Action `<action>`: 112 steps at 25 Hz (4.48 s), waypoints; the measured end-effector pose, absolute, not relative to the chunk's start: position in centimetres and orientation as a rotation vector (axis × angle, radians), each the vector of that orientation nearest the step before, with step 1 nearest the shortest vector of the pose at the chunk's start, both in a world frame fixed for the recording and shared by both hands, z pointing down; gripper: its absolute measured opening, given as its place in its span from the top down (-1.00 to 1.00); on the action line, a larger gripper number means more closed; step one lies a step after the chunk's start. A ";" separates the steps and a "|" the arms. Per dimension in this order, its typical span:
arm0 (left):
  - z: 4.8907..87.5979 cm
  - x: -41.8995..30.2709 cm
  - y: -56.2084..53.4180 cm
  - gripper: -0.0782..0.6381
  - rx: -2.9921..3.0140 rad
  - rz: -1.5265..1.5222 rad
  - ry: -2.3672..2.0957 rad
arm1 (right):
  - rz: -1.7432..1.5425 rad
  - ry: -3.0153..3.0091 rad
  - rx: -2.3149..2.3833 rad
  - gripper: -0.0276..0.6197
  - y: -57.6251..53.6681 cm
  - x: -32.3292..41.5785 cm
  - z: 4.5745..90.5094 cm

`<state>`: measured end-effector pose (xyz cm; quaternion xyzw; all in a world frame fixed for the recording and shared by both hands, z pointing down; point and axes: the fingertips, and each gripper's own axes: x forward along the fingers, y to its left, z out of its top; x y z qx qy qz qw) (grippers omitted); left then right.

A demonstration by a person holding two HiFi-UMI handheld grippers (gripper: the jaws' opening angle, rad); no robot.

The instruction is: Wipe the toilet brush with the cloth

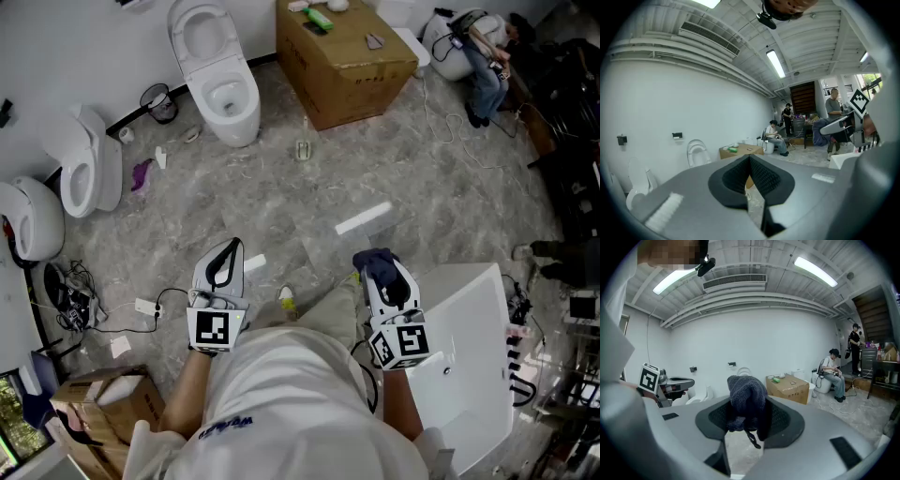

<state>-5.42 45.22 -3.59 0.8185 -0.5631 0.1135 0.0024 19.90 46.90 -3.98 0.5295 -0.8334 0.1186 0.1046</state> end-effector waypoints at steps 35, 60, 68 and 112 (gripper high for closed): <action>-1.7 -6.4 46.2 0.78 2.432 0.334 -1.820 | 0.641 -2.502 1.488 0.39 50.5 20.0 -3.0; 0.0 -4.2 32.9 0.78 2.427 0.403 -1.758 | 0.763 -2.315 1.230 0.39 37.6 23.1 2.8; 0.9 -0.9 21.2 0.78 2.442 0.525 -1.717 | 0.684 -2.308 1.197 0.39 24.1 27.4 5.4; 51.8 -5.4 -13.0 0.78 2.613 0.401 -1.610 | -0.508 -2.042 1.311 0.38 -18.0 13.3 51.6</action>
